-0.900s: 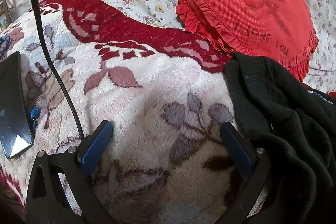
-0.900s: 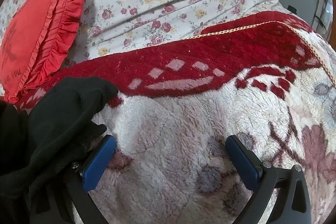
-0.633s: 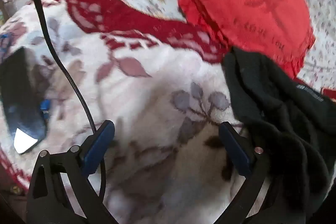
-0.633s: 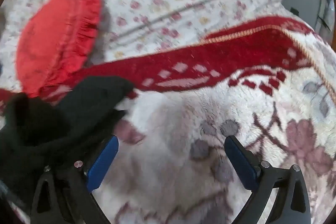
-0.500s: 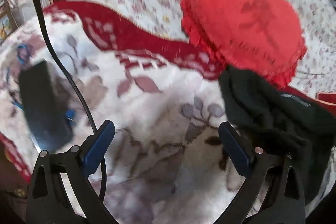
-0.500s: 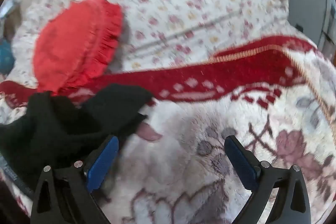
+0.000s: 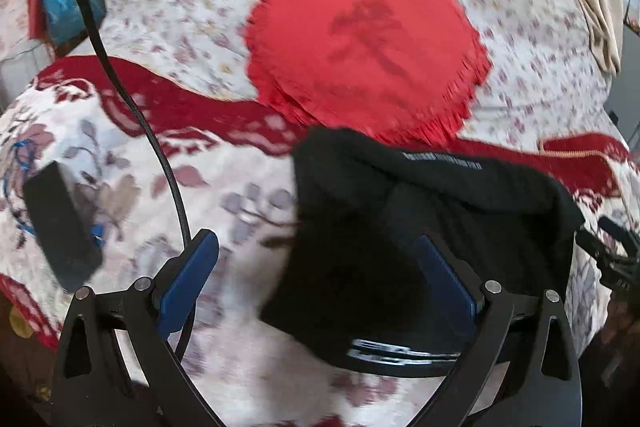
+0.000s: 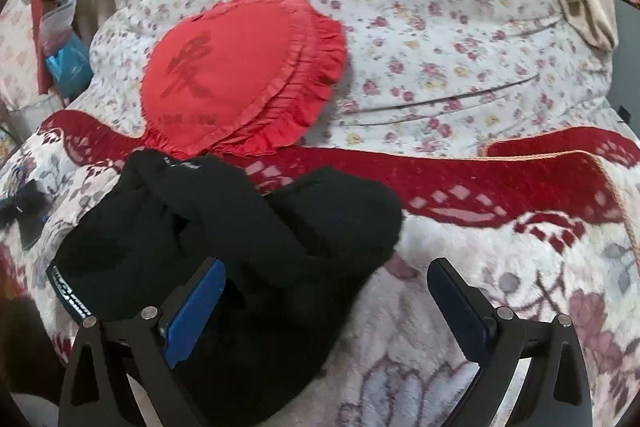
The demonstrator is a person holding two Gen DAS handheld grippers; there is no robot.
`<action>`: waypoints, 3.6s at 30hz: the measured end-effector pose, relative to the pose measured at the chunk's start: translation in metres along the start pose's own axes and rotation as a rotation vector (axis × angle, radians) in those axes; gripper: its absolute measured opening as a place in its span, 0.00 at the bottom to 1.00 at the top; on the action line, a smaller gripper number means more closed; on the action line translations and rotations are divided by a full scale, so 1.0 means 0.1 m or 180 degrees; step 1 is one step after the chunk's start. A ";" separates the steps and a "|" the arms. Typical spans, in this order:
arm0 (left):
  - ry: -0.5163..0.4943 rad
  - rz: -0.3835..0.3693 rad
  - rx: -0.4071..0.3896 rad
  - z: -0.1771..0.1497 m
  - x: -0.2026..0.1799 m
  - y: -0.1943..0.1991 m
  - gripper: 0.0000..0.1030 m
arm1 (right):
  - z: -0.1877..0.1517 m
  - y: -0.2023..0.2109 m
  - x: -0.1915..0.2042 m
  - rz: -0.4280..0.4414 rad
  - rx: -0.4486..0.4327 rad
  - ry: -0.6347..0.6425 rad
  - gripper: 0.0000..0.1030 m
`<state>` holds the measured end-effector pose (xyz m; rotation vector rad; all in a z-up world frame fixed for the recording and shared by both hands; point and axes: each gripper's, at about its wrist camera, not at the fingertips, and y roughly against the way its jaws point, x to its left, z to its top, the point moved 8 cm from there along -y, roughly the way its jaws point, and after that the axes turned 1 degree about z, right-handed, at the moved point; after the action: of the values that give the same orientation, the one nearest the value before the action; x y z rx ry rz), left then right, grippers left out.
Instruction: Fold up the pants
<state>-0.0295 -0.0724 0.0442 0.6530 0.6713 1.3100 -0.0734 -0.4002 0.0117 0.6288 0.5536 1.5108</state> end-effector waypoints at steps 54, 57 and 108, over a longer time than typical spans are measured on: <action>0.0367 0.0103 0.0365 -0.27 0.28 -0.42 0.97 | -0.05 -0.92 -0.89 0.0339 0.0678 -0.0810 0.64; 0.0389 0.0146 0.0354 -0.29 0.33 -0.37 0.97 | -0.11 -1.06 -0.70 0.0665 0.0650 -0.0989 0.35; 0.0413 0.0204 0.0324 -0.22 0.35 -0.50 0.97 | 0.16 -0.66 0.58 0.0696 0.0474 0.0277 0.50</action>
<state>-0.0098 -0.0441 -0.0102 0.6806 0.8329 1.3931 -0.0143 -0.3404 -0.0184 0.7608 0.6862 1.7191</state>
